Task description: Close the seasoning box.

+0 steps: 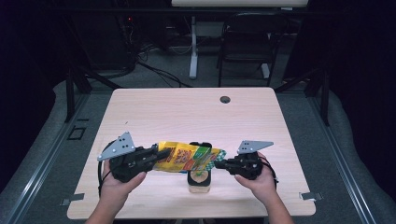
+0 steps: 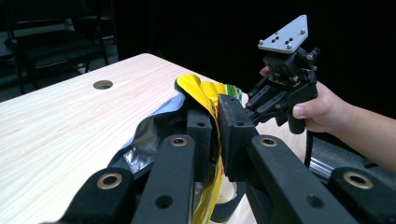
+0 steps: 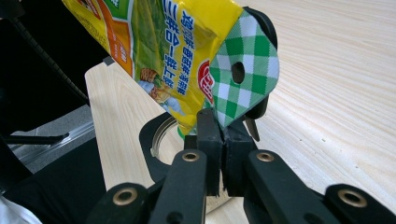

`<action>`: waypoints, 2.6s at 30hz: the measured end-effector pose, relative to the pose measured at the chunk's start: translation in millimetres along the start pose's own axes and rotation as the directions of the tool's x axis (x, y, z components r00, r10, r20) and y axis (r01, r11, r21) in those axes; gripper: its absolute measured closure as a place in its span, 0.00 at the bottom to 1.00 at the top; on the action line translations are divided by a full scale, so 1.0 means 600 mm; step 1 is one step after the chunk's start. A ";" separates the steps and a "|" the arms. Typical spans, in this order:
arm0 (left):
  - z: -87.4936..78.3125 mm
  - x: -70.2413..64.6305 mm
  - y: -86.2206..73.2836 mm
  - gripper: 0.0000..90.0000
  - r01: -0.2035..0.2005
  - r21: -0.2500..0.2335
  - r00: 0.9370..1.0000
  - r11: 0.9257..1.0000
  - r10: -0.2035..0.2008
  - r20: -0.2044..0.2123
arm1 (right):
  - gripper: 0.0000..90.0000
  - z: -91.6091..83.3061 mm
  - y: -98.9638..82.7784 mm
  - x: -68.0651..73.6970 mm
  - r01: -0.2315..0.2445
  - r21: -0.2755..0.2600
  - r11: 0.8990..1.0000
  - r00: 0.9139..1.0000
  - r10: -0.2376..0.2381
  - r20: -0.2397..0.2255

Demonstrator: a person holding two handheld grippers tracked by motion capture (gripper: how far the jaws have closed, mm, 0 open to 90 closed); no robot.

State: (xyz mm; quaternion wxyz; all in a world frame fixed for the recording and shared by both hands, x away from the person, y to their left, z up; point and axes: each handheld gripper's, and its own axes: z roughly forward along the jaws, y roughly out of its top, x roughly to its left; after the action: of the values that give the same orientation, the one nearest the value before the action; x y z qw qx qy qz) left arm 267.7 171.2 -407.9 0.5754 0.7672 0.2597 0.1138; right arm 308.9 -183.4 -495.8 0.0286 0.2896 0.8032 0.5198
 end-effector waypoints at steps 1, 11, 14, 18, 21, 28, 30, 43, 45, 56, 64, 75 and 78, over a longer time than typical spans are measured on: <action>0.000 0.000 0.000 0.93 -0.001 0.001 1.000 1.000 0.001 0.000 | 0.98 0.000 0.000 0.000 0.000 -0.001 1.000 1.000 0.000 0.000; 0.000 0.001 0.001 0.93 -0.001 0.001 1.000 1.000 0.001 0.011 | 0.98 0.000 0.000 -0.001 0.001 0.000 1.000 1.000 -0.001 -0.001; 0.001 0.000 0.001 0.93 0.001 0.001 1.000 1.000 -0.001 0.010 | 0.98 0.001 -0.001 -0.001 -0.003 -0.003 1.000 1.000 0.003 -0.005; 0.001 -0.001 0.002 0.93 -0.004 0.005 1.000 1.000 0.004 0.008 | 0.98 0.000 -0.001 -0.001 0.001 0.002 1.000 1.000 -0.001 -0.002; 0.001 -0.001 0.002 0.93 -0.003 0.004 1.000 1.000 0.003 0.009 | 0.98 0.000 -0.001 -0.001 0.000 0.003 1.000 1.000 0.000 0.000; 0.000 -0.002 0.003 0.94 -0.004 0.003 1.000 1.000 0.004 0.013 | 0.98 -0.001 0.000 0.000 0.002 0.008 1.000 1.000 -0.002 -0.010; -0.001 -0.004 0.004 0.95 -0.004 0.005 1.000 1.000 0.004 0.017 | 0.98 -0.001 0.000 0.000 0.004 0.011 1.000 1.000 -0.003 -0.018; -0.004 -0.006 0.004 0.95 -0.002 -0.006 1.000 1.000 0.002 0.013 | 0.98 -0.006 0.001 0.002 0.015 0.014 1.000 0.999 -0.015 -0.046; -0.004 -0.006 0.003 0.95 -0.002 -0.004 1.000 1.000 0.002 0.017 | 0.98 -0.006 0.001 0.002 0.015 0.015 1.000 0.999 -0.014 -0.047; -0.001 -0.003 -0.001 0.94 0.005 -0.003 1.000 1.000 -0.005 0.011 | 0.98 -0.006 0.000 0.000 0.013 0.018 1.000 0.999 -0.012 -0.050; 0.000 -0.002 0.000 0.94 0.005 0.002 1.000 1.000 -0.005 0.009 | 0.98 -0.007 -0.001 -0.002 0.009 0.018 1.000 0.999 -0.008 -0.051; -0.003 -0.002 0.003 0.93 -0.002 0.011 1.000 1.000 0.002 0.001 | 0.98 -0.004 0.000 0.001 0.013 0.024 1.000 0.998 -0.011 -0.060; -0.005 -0.002 0.003 0.93 -0.004 0.007 1.000 1.000 0.004 -0.001 | 0.98 0.001 0.000 0.004 0.019 0.033 0.999 0.997 -0.017 -0.069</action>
State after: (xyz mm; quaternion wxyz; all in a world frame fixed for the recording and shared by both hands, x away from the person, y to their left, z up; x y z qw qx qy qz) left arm 265.8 172.6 -404.9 0.5723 0.7697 0.2586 0.1144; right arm 307.1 -181.9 -495.5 0.0008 0.2646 0.8150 0.5155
